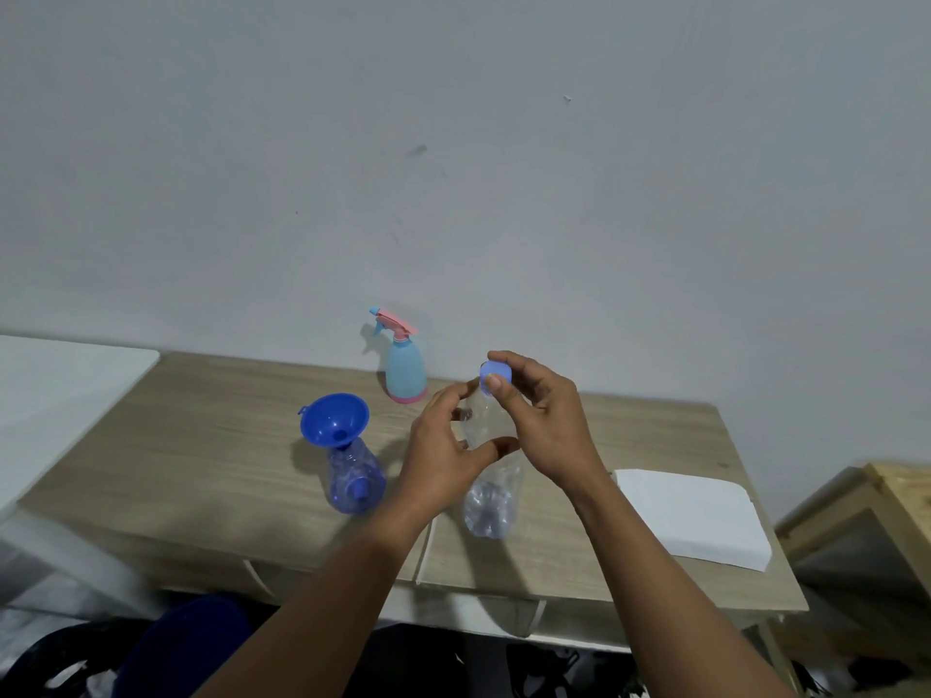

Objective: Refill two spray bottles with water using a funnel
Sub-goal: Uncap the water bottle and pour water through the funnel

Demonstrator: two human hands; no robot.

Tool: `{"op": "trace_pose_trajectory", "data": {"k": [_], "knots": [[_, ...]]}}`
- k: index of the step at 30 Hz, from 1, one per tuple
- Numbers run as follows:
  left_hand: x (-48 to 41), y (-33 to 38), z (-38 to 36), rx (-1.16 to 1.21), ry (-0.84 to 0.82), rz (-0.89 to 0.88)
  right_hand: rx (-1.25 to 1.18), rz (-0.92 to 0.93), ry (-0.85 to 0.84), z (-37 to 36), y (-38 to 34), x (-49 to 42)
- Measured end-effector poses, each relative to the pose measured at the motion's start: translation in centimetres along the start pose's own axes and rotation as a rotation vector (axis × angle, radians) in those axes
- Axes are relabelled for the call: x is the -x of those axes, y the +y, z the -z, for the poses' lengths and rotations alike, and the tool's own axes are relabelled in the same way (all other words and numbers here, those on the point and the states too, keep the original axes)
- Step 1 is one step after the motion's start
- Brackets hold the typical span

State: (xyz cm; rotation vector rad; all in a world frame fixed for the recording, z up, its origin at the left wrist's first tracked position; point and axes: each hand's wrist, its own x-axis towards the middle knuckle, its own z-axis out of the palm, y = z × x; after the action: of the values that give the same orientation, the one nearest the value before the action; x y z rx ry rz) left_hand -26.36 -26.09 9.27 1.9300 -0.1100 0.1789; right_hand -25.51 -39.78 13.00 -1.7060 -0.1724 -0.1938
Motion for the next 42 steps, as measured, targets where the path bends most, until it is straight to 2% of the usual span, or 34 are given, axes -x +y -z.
{"op": "trace_pose_trajectory", "data": {"k": [4, 9, 20, 28, 31, 33, 35, 38, 42], "knots": [[0.0, -0.2, 0.2, 0.019, 0.005, 0.012, 0.068, -0.001, -0.084, -0.3, -0.2, 0.0], [0.2, 0.1, -0.1, 0.001, -0.001, 0.022, -0.061, 0.020, 0.141, -1.5, -0.2, 0.3], [0.3, 0.2, 0.0, 0.029, -0.008, 0.022, -0.015, -0.001, -0.018, -0.6, 0.1, 0.4], [0.3, 0.1, 0.0, 0.028, -0.018, 0.029, -0.009, 0.111, 0.136, -0.6, -0.2, 0.3], [0.2, 0.0, 0.0, 0.056, -0.009, 0.035, -0.098, 0.141, 0.326, -0.3, -0.4, -0.2], [0.1, -0.2, -0.1, 0.055, 0.000, 0.032, -0.174, 0.068, 0.502, 0.5, 1.3, -0.4], [0.0, -0.4, -0.1, 0.061, -0.004, 0.027, -0.076, -0.072, 0.566, 1.7, 5.4, 0.4], [0.0, -0.4, -0.2, 0.061, -0.005, 0.026, 0.248, -0.318, 0.408, 2.9, 13.0, 4.1], [0.0, -0.2, -0.1, 0.051, -0.013, 0.035, 0.488, -0.522, 0.108, 2.9, 19.6, 8.2]]}}
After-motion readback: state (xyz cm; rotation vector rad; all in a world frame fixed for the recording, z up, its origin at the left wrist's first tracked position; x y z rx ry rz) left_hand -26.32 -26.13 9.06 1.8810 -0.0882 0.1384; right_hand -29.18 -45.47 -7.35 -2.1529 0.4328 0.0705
